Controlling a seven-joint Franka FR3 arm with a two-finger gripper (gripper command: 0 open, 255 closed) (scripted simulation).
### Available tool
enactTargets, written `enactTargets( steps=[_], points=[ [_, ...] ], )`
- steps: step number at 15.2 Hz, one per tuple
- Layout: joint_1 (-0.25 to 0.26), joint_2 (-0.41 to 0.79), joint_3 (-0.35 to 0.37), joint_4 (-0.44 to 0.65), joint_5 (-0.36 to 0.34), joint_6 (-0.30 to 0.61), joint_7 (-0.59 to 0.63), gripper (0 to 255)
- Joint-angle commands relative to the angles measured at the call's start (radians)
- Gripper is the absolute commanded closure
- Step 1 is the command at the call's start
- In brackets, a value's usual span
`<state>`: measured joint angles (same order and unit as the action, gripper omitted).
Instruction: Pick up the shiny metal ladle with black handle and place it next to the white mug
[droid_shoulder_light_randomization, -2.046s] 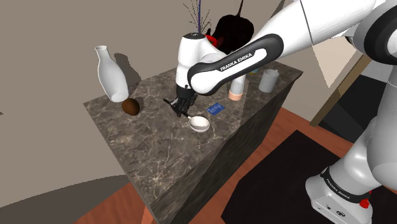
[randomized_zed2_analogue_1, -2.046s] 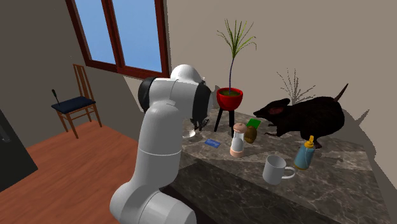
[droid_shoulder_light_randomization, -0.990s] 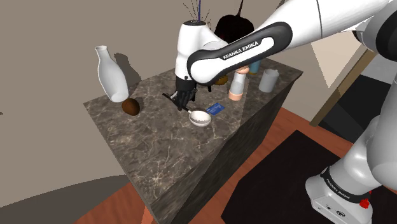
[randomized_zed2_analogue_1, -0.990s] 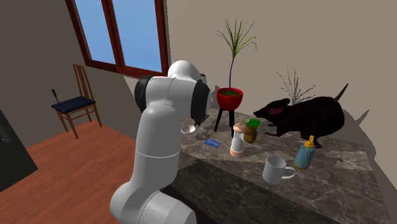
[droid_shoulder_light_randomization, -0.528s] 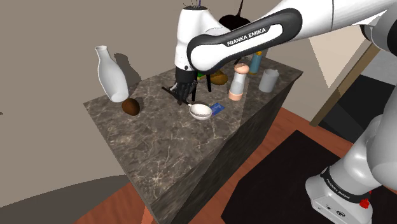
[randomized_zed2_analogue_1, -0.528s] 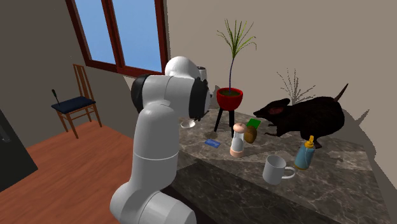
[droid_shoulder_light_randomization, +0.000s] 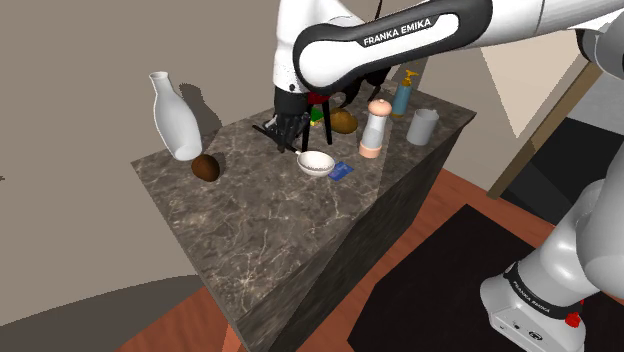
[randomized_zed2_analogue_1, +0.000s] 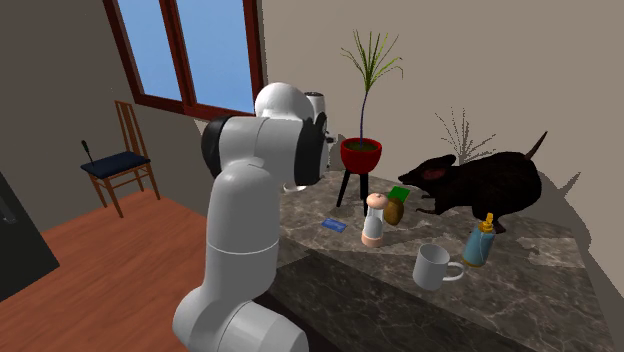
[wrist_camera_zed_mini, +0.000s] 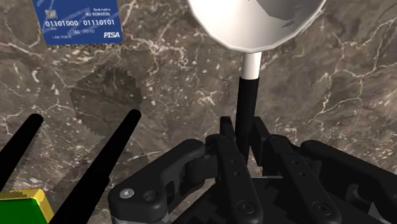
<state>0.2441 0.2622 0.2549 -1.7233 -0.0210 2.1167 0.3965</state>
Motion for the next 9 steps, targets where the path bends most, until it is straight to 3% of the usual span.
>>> enactTargets(
  steps=[1, 9],
  points=[
    [0.000, -0.006, 0.001, 0.023, 0.002, -0.028, 0.000, 255],
    [0.000, -0.022, 0.003, 0.108, 0.006, -0.130, 0.000, 255]
  ],
)
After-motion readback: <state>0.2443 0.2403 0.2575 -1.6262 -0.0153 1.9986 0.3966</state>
